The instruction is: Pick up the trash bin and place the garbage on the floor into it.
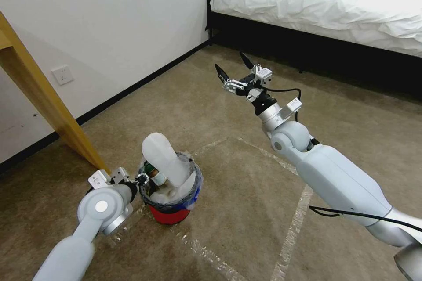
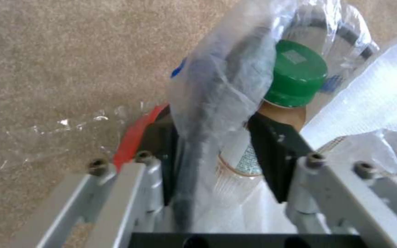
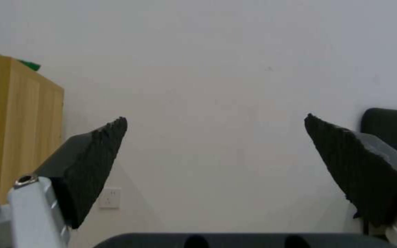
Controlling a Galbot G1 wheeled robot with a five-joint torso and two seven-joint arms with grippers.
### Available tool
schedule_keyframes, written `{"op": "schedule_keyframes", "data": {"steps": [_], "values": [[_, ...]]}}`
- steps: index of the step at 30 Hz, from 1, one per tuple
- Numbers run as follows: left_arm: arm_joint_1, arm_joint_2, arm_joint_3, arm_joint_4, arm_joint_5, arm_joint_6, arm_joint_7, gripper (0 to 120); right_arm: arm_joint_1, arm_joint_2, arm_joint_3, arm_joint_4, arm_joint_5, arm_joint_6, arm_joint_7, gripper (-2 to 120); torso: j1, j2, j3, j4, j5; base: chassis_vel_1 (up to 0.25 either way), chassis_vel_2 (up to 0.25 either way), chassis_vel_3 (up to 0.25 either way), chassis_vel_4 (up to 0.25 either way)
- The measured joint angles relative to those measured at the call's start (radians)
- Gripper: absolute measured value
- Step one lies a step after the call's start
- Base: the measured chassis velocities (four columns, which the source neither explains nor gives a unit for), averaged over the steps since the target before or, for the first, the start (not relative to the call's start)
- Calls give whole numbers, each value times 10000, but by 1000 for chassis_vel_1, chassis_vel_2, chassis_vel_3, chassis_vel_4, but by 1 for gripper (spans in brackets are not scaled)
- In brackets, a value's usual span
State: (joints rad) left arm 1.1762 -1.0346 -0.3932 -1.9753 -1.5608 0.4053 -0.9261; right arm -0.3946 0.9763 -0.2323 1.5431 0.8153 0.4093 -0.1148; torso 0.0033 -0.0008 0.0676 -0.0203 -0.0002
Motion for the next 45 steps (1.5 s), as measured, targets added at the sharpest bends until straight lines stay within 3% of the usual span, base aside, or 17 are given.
{"op": "schedule_keyframes", "data": {"steps": [13, 34, 43, 44, 45], "values": [[226, 73, -241, -248, -119, 39, -79, 97, -20, 59, -22, -175, -42, 89, -79, 98, 0, 0, 0, -1, 0, 0, 0, 0, 0], [664, 123, -608, -1050, -388, 11, -284, 100, -91, 22, 1, -113, -64, 101, -91, 98, 0, 0, 0, -1, 1, 0, 0, 0, 0], [1096, 524, -791, -1497, -541, 60, -472, 100, -81, -22, 20, -82, -57, 101, -89, 98, 0, 0, 0, -1, 0, 0, 0, 0, 0], [1293, 776, -924, -1790, -661, 53, -522, 100, -96, -56, 63, -83, -41, 98, -147, 98, 0, 0, -1, 0, -1, 0, 0, 0, 0], [1293, 776, -924, -1790, -661, 53, -522, 100, -96, -56, 63, -83, -41, 98, -147, 98, 0, 0, -1, 0, -1, 0, 0, 0, 0]]}}
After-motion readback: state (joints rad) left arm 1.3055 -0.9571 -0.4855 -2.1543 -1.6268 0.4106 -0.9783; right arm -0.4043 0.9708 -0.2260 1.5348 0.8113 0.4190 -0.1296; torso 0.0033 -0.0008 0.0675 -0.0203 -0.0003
